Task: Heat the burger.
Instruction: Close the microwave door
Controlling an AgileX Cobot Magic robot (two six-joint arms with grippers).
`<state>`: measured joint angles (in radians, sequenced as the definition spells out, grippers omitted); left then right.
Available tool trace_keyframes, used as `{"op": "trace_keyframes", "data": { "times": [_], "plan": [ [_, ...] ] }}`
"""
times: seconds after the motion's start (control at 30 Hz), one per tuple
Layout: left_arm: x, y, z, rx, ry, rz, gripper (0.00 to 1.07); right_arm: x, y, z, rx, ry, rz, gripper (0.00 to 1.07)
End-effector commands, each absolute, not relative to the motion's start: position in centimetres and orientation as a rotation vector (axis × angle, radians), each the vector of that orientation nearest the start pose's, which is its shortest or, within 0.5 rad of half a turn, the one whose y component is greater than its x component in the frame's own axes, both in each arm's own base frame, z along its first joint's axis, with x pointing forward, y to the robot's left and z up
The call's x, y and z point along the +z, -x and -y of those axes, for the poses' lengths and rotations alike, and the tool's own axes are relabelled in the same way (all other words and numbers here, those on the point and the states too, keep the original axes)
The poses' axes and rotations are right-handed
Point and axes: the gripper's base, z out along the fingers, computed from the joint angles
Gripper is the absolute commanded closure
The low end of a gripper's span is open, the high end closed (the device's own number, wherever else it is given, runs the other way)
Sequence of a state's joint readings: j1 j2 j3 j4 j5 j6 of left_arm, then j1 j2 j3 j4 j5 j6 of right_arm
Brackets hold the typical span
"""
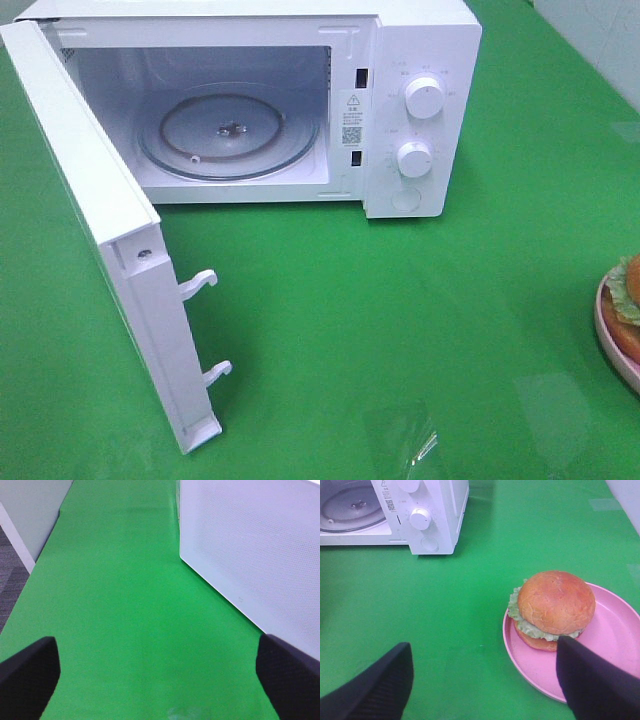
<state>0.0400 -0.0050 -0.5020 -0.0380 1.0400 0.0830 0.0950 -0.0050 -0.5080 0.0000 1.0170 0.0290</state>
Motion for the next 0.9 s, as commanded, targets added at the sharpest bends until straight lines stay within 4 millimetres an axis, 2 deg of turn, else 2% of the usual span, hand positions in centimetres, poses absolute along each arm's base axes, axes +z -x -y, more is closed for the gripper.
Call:
{"op": "trace_keyframes", "data": {
  "times": [0.03,0.43,0.57,0.6,0.63,0.7,0.73,0.77,0.8,0.83,0.87,0.9],
  "plan": [
    [27.9,0.7,0.4,0.032,-0.045,-1.998,0.07,28.4,0.8,0.1,0.072,0.061,-1.950,0.31],
    [28.1,0.7,0.4,0.028,-0.038,-1.988,0.08,28.4,0.8,0.1,0.072,0.060,-1.950,0.31],
    [29.2,0.8,0.4,0.033,-0.035,-1.905,0.14,28.4,0.8,0.1,0.072,0.060,-1.950,0.31],
    [29.8,0.4,0.3,0.035,-0.032,-1.858,0.21,28.4,0.8,0.1,0.072,0.060,-1.950,0.31],
    [29.8,0.4,0.3,0.035,-0.032,-1.858,0.21,28.4,0.8,0.1,0.072,0.060,-1.950,0.31],
    [30.4,-0.5,0.2,0.042,-0.030,-1.835,0.35,28.4,0.8,0.1,0.072,0.060,-1.950,0.31],
    [30.4,-0.5,0.2,0.042,-0.030,-1.835,0.35,28.4,0.8,0.1,0.072,0.060,-1.950,0.31],
    [30.9,-1.9,0.1,0.048,-0.027,-1.832,0.54,28.4,0.8,0.1,0.072,0.060,-1.950,0.31],
    [30.9,-1.9,0.1,0.048,-0.027,-1.832,0.54,28.4,0.8,0.1,0.072,0.060,-1.950,0.31],
    [31.0,-2.5,0.1,0.050,-0.026,-1.831,0.61,28.4,0.8,0.1,0.072,0.060,-1.950,0.31],
    [31.0,-2.5,0.1,0.050,-0.026,-1.831,0.61,28.4,0.8,0.1,0.072,0.060,-1.950,0.31],
    [31.1,-3.8,0.0,0.050,-0.024,-1.838,0.73,28.4,0.8,0.1,0.072,0.060,-1.950,0.31]
  ]
}}
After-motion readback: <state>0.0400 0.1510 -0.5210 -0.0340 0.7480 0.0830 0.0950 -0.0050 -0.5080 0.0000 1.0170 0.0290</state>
